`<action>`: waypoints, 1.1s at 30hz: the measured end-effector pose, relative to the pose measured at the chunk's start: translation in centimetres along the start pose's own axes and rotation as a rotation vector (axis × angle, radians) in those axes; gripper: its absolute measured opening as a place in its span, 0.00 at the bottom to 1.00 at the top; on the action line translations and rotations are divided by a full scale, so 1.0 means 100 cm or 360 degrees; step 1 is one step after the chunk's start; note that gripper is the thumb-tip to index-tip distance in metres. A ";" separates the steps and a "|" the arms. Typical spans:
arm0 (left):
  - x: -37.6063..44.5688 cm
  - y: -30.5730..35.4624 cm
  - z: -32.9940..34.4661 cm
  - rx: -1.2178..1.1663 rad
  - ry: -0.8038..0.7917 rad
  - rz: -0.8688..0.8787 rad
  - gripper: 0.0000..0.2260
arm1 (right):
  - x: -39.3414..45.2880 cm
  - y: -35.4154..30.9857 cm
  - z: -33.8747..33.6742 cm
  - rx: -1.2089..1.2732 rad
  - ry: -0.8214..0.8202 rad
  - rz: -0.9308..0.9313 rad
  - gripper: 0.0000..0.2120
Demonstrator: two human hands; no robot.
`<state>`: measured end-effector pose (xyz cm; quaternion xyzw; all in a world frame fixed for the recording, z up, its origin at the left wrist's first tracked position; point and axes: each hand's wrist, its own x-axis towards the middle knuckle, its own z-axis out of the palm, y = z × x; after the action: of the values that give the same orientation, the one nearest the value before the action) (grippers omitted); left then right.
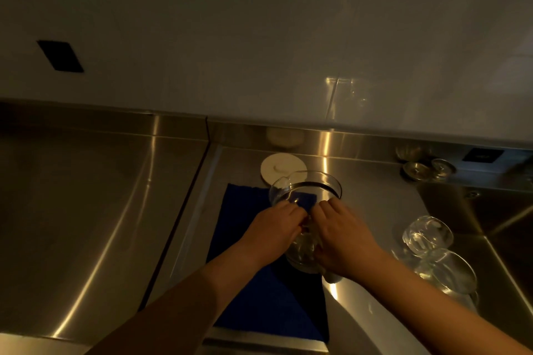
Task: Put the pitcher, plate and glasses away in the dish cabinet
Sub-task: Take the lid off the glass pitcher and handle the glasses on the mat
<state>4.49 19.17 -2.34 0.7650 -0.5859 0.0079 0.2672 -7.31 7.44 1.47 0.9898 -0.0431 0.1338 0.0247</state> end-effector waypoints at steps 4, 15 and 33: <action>-0.003 -0.005 0.000 -0.0016 -0.0006 -0.0060 0.04 | 0.003 -0.001 -0.001 0.0012 -0.0060 0.0009 0.28; -0.004 -0.019 -0.004 -0.0086 0.0023 -0.0162 0.03 | 0.005 -0.011 0.000 0.0094 -0.0057 0.0010 0.34; -0.011 -0.041 -0.012 -0.0223 0.0086 -0.0446 0.02 | 0.014 -0.020 0.008 0.0184 -0.0339 -0.0060 0.41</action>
<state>8.23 21.36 -3.33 0.8182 -0.4652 -0.0496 0.3341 -5.53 9.24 0.98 0.9988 -0.0191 0.0297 -0.0346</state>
